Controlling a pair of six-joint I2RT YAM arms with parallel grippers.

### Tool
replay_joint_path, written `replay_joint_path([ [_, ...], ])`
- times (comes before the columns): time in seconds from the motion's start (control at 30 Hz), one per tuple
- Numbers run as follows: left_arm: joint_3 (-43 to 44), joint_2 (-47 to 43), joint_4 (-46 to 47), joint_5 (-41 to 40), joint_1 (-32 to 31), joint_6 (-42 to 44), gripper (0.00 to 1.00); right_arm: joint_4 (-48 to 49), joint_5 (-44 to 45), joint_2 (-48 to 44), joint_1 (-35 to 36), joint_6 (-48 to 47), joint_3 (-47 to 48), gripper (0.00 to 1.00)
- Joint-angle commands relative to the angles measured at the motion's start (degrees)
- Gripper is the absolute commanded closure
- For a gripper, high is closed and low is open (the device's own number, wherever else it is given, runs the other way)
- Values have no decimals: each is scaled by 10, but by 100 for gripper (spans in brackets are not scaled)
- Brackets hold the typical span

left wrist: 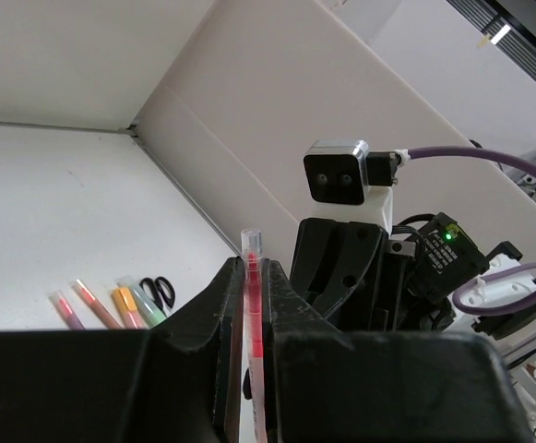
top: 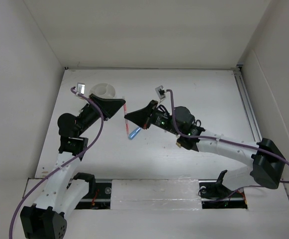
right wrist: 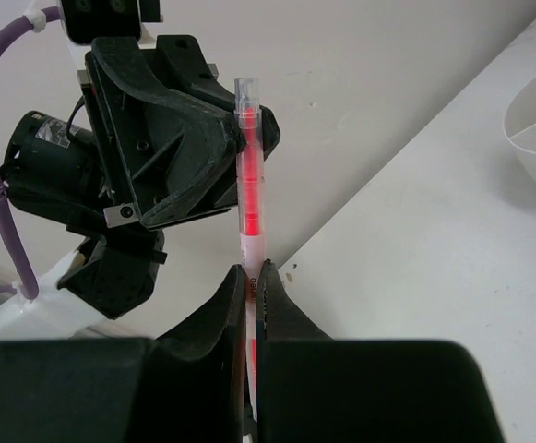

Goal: Sort the stationery into containers
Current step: Close the pen cap on the pen.

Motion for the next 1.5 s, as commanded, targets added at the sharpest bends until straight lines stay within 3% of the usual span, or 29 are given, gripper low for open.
replay_joint_path([
  [0.0, -18, -7, -21, 66, -6, 19, 100, 114, 27, -13, -20, 2, 55, 100],
  [0.83, -23, -18, -21, 77, -6, 30, 100, 114, 10, 3, -36, 13, 71, 100],
  [1.0, 19, -18, -76, 43, -6, 53, 100, 109, 10, 3, -36, 13, 65, 100],
  [1.17, 53, -23, -76, 7, -6, 53, 64, 109, 10, -10, -36, 7, 47, 100],
  [1.2, 58, -23, -76, -1, -6, 47, 49, 104, 10, -10, -36, 7, 47, 100],
  [1.3, 81, -16, -76, -20, -6, 47, 23, 104, 10, -15, -36, 2, 41, 100],
  [1.47, 101, -2, -60, -33, -6, 28, 2, 87, 20, -26, -36, -3, 41, 100],
])
